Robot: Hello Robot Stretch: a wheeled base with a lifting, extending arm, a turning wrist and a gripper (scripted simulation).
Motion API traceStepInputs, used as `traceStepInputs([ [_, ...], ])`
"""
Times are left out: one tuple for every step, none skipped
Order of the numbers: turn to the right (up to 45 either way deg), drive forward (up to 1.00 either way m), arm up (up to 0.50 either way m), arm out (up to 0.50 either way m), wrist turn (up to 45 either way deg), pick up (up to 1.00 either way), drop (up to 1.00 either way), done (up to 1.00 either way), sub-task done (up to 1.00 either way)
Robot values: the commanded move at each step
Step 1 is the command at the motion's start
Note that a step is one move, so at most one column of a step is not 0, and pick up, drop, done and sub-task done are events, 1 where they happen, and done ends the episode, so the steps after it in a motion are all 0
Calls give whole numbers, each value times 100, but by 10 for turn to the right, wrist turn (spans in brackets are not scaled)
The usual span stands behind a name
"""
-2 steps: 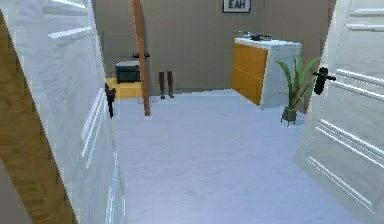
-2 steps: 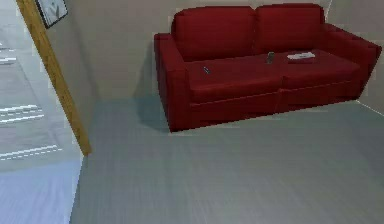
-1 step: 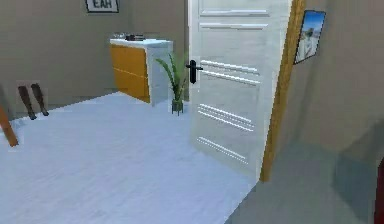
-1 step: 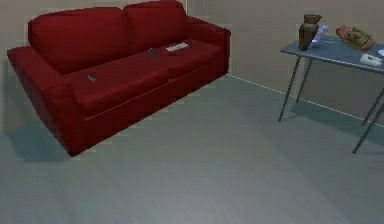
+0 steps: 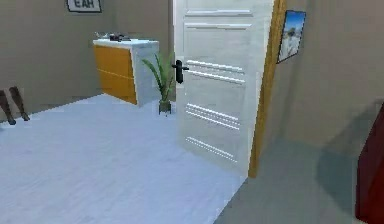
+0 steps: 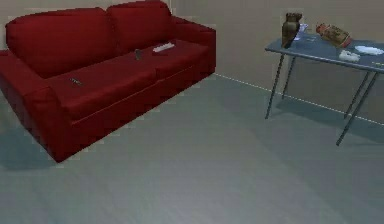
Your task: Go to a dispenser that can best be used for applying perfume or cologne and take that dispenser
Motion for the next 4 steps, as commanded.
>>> traceStepInputs([
  [0, 40, 0, 0, 0, 0, 0, 0, 0],
  [-390, 0, 0, 0, 0, 0, 0, 0, 0],
  [0, 100, 0, 0, 0, 0, 0, 0, 0],
  [-60, 0, 0, 0, 0, 0, 0, 0, 0],
])
